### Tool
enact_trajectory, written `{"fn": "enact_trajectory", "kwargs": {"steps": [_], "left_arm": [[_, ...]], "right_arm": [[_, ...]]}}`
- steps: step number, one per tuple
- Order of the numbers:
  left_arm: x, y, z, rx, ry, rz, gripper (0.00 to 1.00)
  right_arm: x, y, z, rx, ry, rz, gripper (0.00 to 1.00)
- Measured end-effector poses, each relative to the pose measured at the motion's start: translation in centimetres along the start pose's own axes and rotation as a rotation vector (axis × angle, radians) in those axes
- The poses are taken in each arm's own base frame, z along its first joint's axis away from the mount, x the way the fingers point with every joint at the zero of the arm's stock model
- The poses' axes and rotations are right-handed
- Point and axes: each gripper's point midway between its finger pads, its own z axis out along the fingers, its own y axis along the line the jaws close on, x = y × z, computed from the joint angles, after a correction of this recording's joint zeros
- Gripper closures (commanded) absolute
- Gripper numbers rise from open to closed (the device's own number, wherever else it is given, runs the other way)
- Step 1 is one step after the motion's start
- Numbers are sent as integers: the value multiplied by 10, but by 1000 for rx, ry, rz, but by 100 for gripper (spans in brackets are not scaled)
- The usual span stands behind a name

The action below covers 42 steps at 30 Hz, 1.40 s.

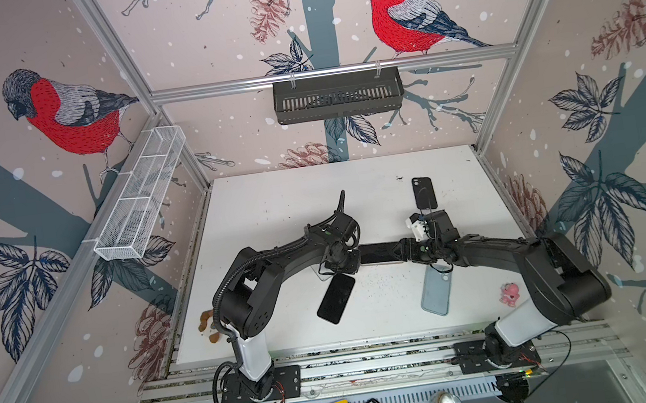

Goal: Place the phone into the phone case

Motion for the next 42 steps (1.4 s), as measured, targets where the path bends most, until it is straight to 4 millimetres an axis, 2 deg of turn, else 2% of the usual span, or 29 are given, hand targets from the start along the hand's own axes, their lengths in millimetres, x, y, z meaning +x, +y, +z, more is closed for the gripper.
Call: {"fn": "enact_trajectory", "kwargs": {"steps": [4, 10, 15, 19, 24, 30, 36, 42], "left_arm": [[-6, -1, 3, -8, 7, 5, 70], [-8, 0, 6, -16, 25, 8, 70], [-12, 0, 6, -25, 20, 7, 70], [-18, -2, 4, -35, 5, 10, 70], [-21, -12, 8, -49, 5, 36, 70], [-16, -18, 10, -75, 17, 61, 70], [-14, -14, 13, -119, 32, 67, 69], [-20, -7, 22, -169, 42, 66, 69]], "right_arm": [[13, 7, -6, -37, 11, 44, 34], [35, 28, -3, -130, 58, 84, 35], [18, 36, -19, -153, -10, 65, 35], [-1, 34, -39, -126, -90, 43, 35], [-16, 17, -51, -50, -128, 41, 33], [-18, 2, -56, -7, -128, 50, 32], [-17, 0, -56, -3, -125, 43, 32], [-15, -1, -56, 1, -119, 37, 32]]}}
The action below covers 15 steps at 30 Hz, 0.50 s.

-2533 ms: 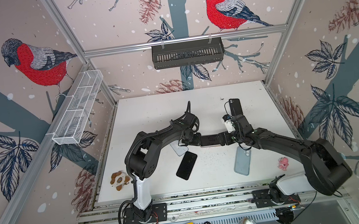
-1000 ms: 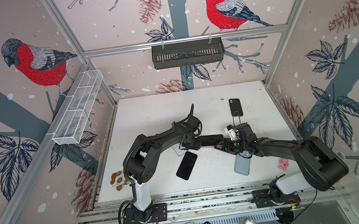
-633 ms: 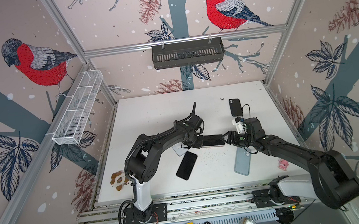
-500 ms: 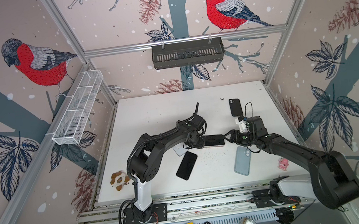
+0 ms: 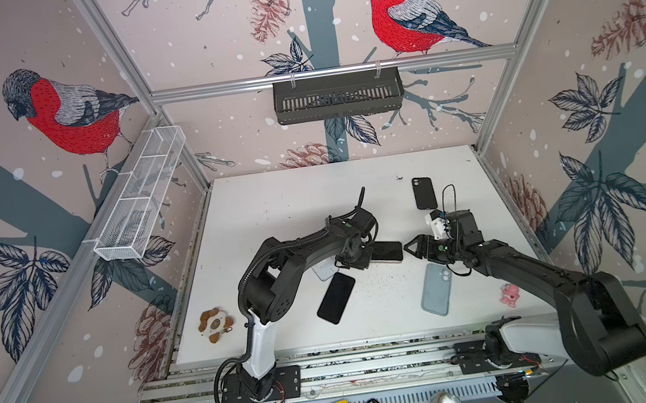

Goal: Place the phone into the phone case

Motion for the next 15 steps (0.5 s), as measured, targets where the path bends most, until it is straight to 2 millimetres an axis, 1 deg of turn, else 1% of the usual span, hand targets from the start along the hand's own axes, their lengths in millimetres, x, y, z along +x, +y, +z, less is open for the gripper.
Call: {"fn": "enact_trajectory", "kwargs": {"steps": [5, 11, 13, 15], "left_arm": [[-11, 0, 1, -20, -14, 1, 69], [-23, -1, -10, -13, -37, 1, 69], [-27, 5, -13, -9, -45, -15, 69], [-29, 13, -13, 9, -44, -41, 68]], "right_arm": [[2, -1, 0, 5, 8, 2, 32], [9, -11, 10, 32, 49, 19, 32], [7, -10, 14, 47, 57, -1, 29], [1, -9, 21, 64, 57, -25, 28]]}}
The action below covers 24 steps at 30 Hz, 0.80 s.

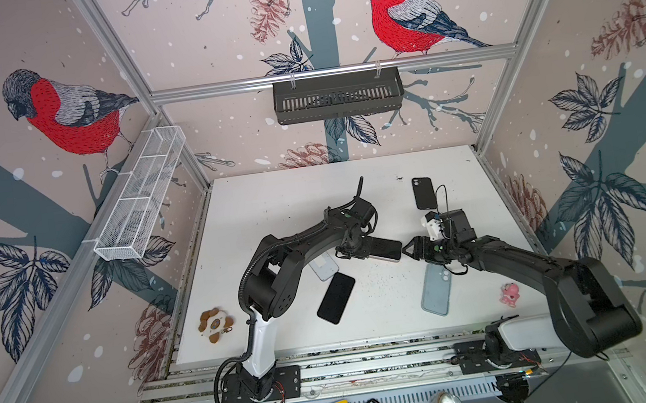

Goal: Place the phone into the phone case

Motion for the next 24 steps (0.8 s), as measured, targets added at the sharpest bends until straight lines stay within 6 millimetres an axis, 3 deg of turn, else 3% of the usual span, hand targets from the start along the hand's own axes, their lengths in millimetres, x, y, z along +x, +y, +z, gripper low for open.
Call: {"fn": "enact_trajectory", "kwargs": {"steps": [3, 8, 11, 14, 17, 20, 24], "left_arm": [[4, 14, 0, 14, 14, -38, 68], [8, 23, -19, 102, -10, -86, 67], [-4, 43, -38, 145, -63, -135, 67], [-17, 65, -57, 209, -126, -184, 66], [-22, 77, -65, 238, -163, -190, 66], [-18, 79, -64, 252, -167, -177, 66], [-12, 82, -60, 247, -161, -162, 66]], "right_arm": [[-13, -2, 12, 26, 4, -20, 24], [-47, 13, 34, 34, -5, -110, 3], [-65, 30, 49, 36, -18, -219, 2], [-72, 33, 66, 42, -2, -269, 3], [-65, 23, 81, 43, 40, -256, 4], [-58, 29, 82, -15, 34, -262, 6], [-22, 41, 68, -91, 69, -233, 6]]}}
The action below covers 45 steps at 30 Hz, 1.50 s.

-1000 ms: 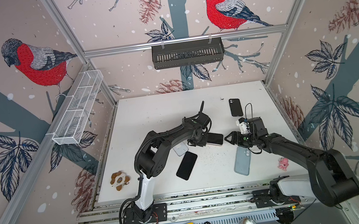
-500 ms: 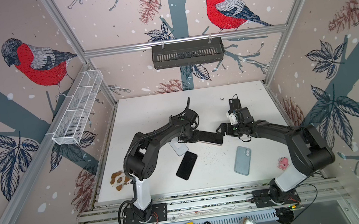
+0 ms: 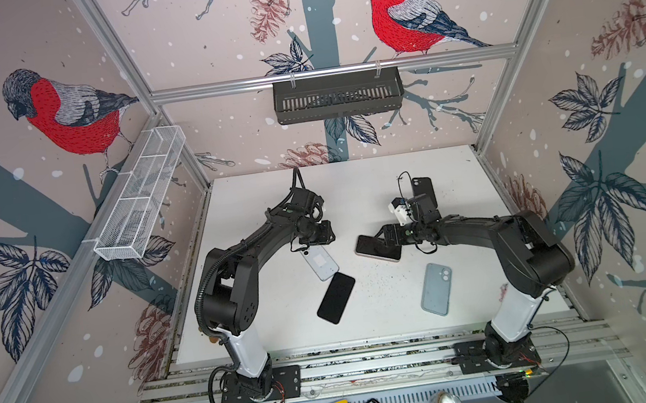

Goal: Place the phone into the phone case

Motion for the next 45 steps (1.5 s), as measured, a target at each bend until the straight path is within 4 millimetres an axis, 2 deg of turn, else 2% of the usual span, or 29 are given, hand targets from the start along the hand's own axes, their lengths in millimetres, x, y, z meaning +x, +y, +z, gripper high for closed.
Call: {"fn": "enact_trajectory", "kwargs": {"steps": [3, 6, 9, 11, 14, 17, 20, 26, 30, 45], "left_arm": [[-3, -3, -6, 0, -17, 21, 66], [-10, -5, -18, -13, -54, 47, 66], [-13, -7, -25, -19, -76, 59, 66], [-15, -6, -29, -30, -89, 62, 66], [-18, -4, -35, -39, -105, 59, 65], [-19, -2, -37, -43, -110, 58, 65], [-20, -3, -40, -44, -116, 60, 65], [-19, -1, -41, -48, -117, 61, 66], [-19, 0, -41, -49, -118, 59, 65], [-20, 1, -42, -46, -119, 55, 65]], "right_arm": [[26, 19, -7, -40, 48, 4, 6], [35, 31, -11, -48, 74, 7, 6], [29, 28, -11, 31, 89, -25, 3], [16, 29, -6, 78, 93, -70, 0], [-1, 31, 11, 132, 132, -153, 0], [-10, 31, 32, 160, 187, -220, 1], [-10, 26, 45, 182, 239, -266, 2], [-9, 26, 56, 211, 260, -341, 4], [-5, 30, 58, 213, 263, -382, 0], [7, 40, 65, 217, 279, -450, 0]]}}
